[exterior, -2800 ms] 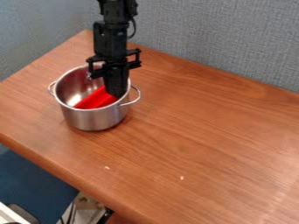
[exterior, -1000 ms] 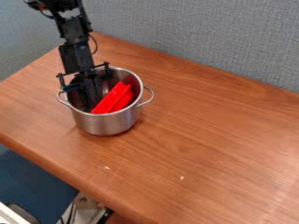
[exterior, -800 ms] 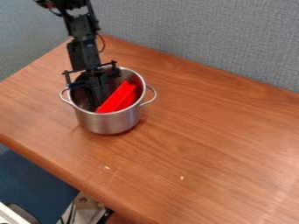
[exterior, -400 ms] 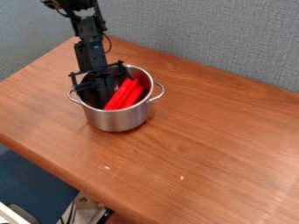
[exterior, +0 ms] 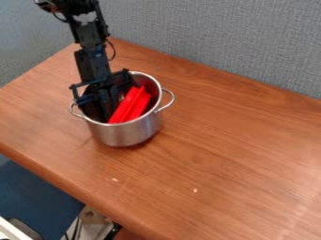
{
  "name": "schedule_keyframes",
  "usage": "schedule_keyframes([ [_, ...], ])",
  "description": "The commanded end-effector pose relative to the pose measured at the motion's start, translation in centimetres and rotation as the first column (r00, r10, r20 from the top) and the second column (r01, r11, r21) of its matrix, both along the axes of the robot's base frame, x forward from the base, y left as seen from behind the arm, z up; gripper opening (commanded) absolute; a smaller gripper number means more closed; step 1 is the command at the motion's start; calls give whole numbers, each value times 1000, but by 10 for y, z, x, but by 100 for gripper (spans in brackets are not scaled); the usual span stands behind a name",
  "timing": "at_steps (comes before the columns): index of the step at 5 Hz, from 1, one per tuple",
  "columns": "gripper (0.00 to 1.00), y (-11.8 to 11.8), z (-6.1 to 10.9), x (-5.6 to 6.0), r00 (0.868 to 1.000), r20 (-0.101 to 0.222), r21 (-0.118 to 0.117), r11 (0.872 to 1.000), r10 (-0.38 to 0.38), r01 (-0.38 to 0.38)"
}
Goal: Put the red object in the metal pot
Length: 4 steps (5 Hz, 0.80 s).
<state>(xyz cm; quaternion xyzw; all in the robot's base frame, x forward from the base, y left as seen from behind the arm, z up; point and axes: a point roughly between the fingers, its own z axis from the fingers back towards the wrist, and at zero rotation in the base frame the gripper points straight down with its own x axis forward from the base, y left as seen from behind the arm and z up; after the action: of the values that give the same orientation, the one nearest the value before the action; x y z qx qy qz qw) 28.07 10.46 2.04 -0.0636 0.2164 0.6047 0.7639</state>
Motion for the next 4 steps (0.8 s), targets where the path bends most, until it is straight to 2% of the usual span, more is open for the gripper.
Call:
schedule_keyframes([
  [1,0,-10,11,-3,1000,29,42,999,8,-9],
  [3,0,-15,13,-16,999,39,78,996,30,-33],
  [4,0,-1,26,-8,998,56,85,996,9,-14],
])
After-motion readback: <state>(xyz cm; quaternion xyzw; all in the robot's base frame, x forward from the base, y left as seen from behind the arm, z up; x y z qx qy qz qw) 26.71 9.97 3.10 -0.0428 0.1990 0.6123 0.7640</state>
